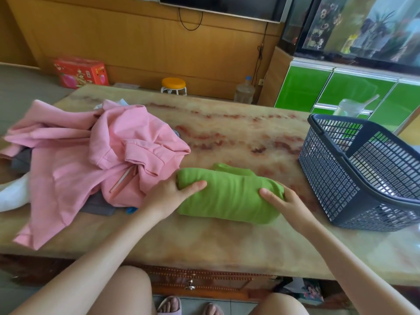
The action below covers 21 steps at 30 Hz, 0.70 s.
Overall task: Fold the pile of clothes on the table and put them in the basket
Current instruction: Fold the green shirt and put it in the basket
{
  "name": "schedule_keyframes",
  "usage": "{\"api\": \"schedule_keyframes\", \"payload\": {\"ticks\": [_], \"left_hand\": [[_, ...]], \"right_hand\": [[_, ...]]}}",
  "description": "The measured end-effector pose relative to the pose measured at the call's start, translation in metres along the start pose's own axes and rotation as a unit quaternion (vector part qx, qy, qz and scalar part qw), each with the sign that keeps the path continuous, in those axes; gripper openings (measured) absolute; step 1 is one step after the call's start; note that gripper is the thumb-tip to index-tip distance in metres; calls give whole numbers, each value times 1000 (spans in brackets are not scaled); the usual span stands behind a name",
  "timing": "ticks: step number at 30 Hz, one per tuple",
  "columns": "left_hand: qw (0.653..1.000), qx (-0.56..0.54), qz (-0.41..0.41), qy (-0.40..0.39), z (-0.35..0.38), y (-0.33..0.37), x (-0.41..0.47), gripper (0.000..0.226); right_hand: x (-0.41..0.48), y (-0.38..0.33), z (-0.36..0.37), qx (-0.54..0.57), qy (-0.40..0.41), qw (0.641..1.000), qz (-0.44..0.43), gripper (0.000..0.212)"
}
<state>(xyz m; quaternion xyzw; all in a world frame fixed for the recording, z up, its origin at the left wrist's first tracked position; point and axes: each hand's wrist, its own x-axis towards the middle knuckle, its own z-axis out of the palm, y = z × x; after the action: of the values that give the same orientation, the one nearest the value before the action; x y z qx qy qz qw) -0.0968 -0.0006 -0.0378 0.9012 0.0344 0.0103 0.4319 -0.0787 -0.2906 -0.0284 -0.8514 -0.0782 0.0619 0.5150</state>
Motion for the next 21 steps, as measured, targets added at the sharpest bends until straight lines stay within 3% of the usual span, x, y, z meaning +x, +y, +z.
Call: {"api": "schedule_keyframes", "payload": {"ticks": [5,7,10,12,15,17,21], "left_hand": [[992,32,-118,-18,7,9,44,89],[985,20,-168,-22,11,12,61,93],[974,8,-225,-32,16,23,70,86],[981,-56,-185,-9,19,24,67,70],[985,-159,-34,64,25,14,53,52],[987,-152,28,33,28,9,42,56],[992,-116,42,-10,26,3,34,87]], "right_hand": [[45,-15,3,5,26,995,101,34],[64,-16,5,-6,36,989,145,45],[80,-14,6,-27,55,979,196,81],[83,-11,4,-40,51,974,219,104],[84,-7,2,-53,51,971,227,99],[84,-4,2,-49,56,972,222,97],[80,-6,5,-44,56,976,208,108]]}}
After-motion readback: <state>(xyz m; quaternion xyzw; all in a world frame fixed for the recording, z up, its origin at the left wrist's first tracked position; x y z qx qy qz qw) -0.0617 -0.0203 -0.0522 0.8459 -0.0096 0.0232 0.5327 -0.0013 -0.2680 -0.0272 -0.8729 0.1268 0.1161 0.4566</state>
